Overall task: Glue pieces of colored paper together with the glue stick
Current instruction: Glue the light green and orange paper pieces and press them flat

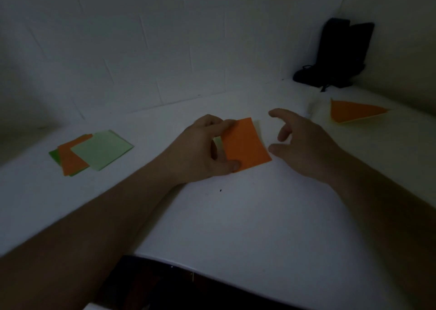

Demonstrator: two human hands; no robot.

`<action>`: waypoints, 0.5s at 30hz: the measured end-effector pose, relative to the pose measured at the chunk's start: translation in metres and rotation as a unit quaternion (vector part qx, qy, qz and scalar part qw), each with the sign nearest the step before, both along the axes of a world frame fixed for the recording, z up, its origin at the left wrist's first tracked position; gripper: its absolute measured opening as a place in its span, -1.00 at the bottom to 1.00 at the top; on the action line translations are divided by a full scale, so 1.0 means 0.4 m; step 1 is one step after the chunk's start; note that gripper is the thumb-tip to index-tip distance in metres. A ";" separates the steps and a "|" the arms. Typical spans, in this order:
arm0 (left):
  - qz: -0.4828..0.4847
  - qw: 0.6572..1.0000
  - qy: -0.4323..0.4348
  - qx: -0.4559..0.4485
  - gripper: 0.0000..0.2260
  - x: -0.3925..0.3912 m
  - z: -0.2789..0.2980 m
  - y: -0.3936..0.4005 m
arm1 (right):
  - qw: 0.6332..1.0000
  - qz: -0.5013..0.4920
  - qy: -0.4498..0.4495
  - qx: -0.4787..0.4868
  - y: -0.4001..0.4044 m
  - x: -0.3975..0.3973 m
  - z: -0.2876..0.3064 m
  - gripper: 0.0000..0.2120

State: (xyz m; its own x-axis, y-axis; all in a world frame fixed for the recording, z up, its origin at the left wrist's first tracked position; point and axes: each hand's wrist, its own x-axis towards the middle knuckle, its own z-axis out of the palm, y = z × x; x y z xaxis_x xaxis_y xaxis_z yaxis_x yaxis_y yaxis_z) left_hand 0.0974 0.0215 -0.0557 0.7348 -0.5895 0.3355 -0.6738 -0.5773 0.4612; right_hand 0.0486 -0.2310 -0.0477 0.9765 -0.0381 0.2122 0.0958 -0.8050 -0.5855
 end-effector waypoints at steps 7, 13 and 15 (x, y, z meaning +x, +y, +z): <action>-0.002 1.000 -0.006 -0.004 -0.18 -0.001 -0.002 -0.003 | 0.996 0.060 -0.041 0.057 0.082 -0.005 -0.017 -0.59; -0.006 1.000 -0.009 -0.007 -0.17 0.005 -0.012 -0.003 | 0.995 0.087 -0.043 0.004 0.102 -0.006 -0.034 -0.73; 0.007 1.000 -0.001 -0.009 -0.24 0.006 -0.008 -0.001 | 0.994 0.095 -0.043 -0.012 0.102 -0.008 -0.037 -0.77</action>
